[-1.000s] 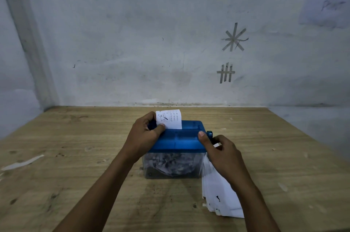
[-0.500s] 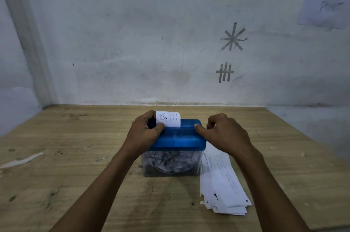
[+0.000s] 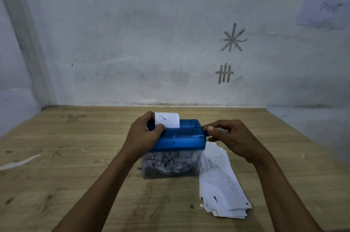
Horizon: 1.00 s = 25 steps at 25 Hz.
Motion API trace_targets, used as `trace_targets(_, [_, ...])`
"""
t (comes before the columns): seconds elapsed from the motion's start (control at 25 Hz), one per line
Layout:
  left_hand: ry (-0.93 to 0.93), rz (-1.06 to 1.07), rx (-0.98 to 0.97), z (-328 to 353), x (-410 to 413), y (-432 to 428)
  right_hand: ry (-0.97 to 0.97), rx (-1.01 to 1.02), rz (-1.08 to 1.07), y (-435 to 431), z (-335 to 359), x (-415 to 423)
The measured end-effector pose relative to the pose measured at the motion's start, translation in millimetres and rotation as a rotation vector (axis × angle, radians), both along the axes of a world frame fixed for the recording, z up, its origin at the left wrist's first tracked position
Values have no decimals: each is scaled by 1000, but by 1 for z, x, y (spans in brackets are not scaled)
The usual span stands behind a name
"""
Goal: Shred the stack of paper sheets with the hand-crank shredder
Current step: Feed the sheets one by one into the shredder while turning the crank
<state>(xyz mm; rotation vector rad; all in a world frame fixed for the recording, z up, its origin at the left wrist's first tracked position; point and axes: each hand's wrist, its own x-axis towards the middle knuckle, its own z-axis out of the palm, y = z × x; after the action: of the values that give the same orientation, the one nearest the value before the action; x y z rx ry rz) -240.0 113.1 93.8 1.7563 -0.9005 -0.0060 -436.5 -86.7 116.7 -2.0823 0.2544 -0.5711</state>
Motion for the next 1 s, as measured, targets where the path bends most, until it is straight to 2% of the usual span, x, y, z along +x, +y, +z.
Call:
trace_targets(0.16, [8, -24, -5, -1, -1, 3, -111, 52, -51, 7, 7, 16])
trace_targets(0.28, [5, -57, -18, 0, -2, 4, -33, 108, -142, 8, 16, 33])
trace_targets(0.36, [7, -74, -17, 2, -3, 5, 117, 270, -186, 2, 16, 42])
trace_targets(0.48, [21, -111, -24, 5, -8, 7, 363, 619, -245, -1, -13, 51])
trace_targets(0.56, [9, -121, -24, 7, -13, 6, 353, 760, -264, 1, -38, 56])
trace_targets(0.76, [-53, -59, 60, 10, -15, 6, 240, 741, -352, 1, -44, 60])
trace_targets(0.88, [-57, -19, 76, 11, -17, 4, 374, 691, -401, 8, -41, 53])
trace_targets(1.0, [-48, -7, 66, 11, -21, 3, 429, 529, -441, 21, -41, 41])
